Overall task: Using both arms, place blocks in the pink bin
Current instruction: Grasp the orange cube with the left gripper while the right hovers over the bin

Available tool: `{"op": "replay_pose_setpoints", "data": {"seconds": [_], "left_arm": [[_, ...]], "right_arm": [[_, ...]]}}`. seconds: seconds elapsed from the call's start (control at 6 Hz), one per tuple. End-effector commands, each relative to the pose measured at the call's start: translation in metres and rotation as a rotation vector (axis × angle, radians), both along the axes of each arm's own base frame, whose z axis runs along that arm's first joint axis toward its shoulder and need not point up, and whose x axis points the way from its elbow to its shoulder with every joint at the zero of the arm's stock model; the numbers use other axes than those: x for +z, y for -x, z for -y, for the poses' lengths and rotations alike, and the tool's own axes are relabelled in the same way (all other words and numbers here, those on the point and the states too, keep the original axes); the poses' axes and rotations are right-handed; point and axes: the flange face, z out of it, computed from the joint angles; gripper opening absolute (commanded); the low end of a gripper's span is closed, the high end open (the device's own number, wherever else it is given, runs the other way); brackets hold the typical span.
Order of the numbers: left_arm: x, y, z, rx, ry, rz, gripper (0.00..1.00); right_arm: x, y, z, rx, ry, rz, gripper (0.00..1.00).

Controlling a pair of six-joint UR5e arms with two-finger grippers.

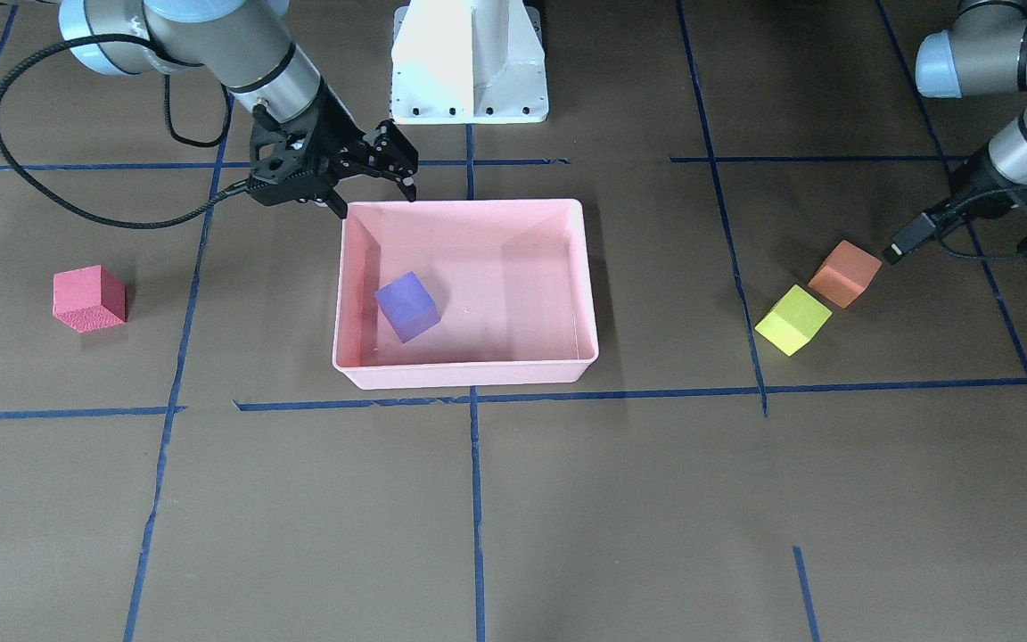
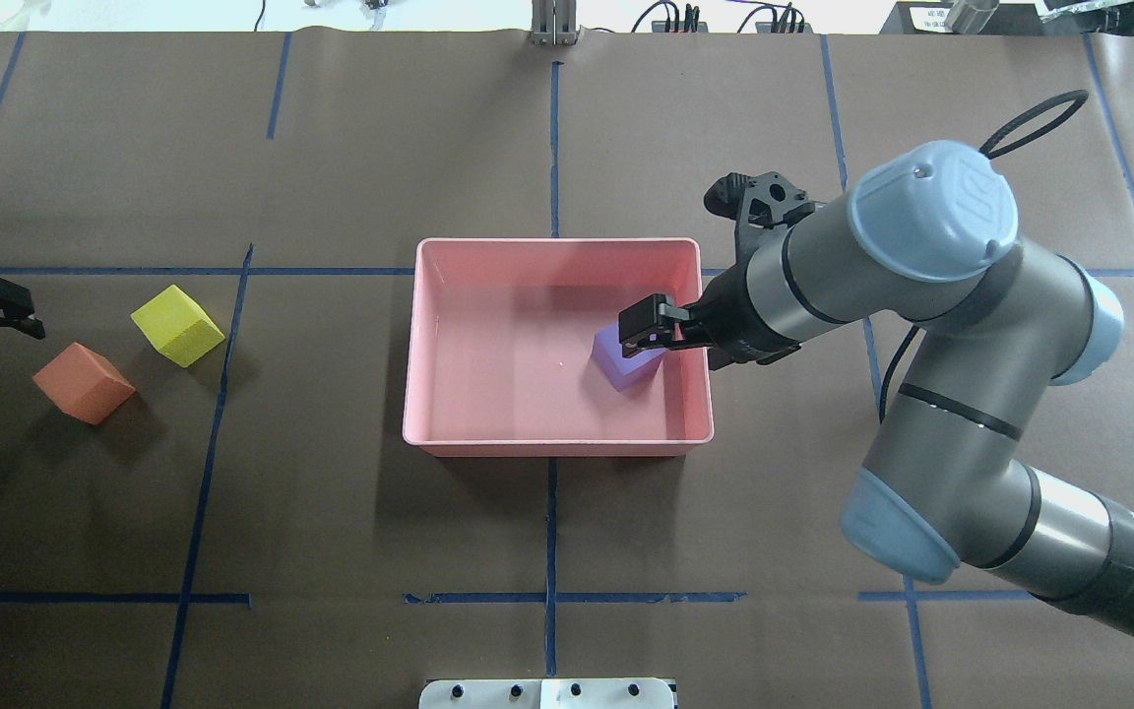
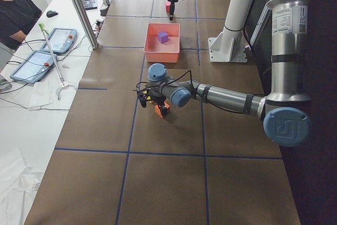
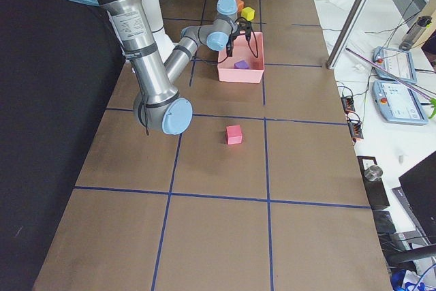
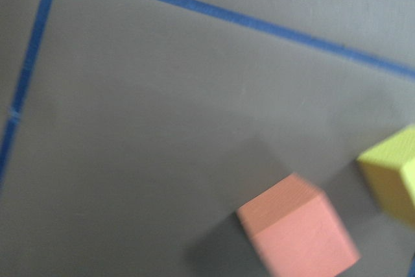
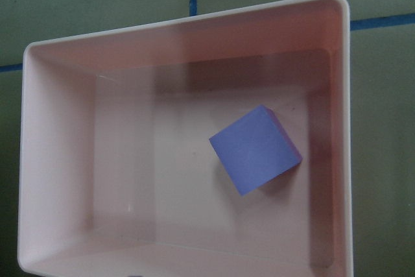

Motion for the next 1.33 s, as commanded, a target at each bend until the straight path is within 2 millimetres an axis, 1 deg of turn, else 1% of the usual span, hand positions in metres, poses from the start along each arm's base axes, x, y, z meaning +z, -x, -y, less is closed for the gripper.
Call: {"op": "replay_pose_setpoints", "data": {"seconds": [0.0, 0.17, 0.33, 0.5, 0.83, 1.0, 1.17], "left_arm": [[-0.008, -0.047, -0.005, -0.121, 0.075, 0.050, 1.00], [-0.006, -0.047, -0.007, -0.136, 0.087, 0.054, 1.00], [-0.006, -0.052, -0.009, -0.157, 0.110, 0.040, 1.00], [-0.003, -0.053, -0.010, -0.158, 0.112, 0.039, 1.00], [0.011, -0.058, -0.010, -0.152, 0.130, 0.056, 1.00], [0.016, -0.067, -0.014, -0.133, 0.136, 0.065, 1.00], [0.017, -0.075, -0.018, -0.116, 0.137, 0.066, 1.00]], "right_arm": [[0.009, -0.016, 0.005, 0.003, 0.018, -0.001, 1.00], [0.010, -0.018, 0.004, 0.004, 0.018, -0.002, 1.00], [0.011, -0.021, 0.002, 0.006, 0.017, -0.001, 1.00], [0.011, -0.021, 0.002, 0.007, 0.015, 0.000, 1.00], [0.011, -0.024, 0.002, 0.009, 0.016, 0.000, 1.00], [0.019, -0.027, 0.000, 0.010, 0.023, -0.010, 1.00], [0.018, -0.029, -0.001, 0.012, 0.022, -0.007, 1.00]]}}
